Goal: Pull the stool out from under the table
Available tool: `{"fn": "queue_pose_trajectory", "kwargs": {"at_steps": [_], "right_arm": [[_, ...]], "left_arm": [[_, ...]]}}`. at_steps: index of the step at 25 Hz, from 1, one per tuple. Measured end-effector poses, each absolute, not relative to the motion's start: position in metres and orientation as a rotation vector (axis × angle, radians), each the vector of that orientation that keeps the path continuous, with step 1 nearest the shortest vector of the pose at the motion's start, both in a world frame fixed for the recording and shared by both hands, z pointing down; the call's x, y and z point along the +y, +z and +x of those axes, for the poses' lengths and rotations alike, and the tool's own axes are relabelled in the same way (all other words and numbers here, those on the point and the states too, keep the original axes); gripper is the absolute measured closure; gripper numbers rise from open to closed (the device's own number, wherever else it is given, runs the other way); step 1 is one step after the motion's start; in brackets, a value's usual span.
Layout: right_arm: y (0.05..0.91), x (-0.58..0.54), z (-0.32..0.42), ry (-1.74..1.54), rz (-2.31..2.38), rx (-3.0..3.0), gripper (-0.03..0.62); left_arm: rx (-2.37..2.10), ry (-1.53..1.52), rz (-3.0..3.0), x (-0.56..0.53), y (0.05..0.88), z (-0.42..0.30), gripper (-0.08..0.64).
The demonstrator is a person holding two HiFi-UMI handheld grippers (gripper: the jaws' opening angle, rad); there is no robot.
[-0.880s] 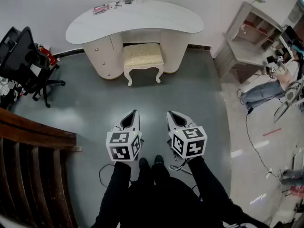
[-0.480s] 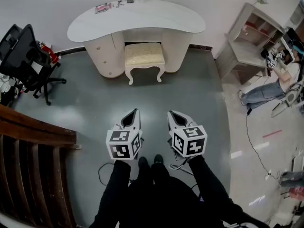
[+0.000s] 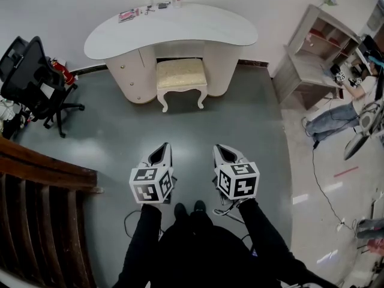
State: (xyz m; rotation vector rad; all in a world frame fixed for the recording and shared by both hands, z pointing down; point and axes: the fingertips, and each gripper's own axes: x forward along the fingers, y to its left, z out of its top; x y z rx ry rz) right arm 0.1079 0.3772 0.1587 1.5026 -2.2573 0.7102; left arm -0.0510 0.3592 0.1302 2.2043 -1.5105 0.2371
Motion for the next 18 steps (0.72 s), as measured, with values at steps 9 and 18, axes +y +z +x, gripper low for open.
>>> {"fn": "queue_pose_trajectory", "kwargs": {"at_steps": [9, 18], "right_arm": [[0.141, 0.354, 0.140, 0.614, 1.520, -2.311, 0.589], [0.145, 0.335, 0.164, 0.616, 1.557, -2.275, 0.589]], "left_arm": [[-1.539, 0.208, 2.210, 0.337, 0.116, -0.031, 0.552], [-1.551, 0.259, 2.218, 0.318, 0.115, -0.013, 0.552]]}}
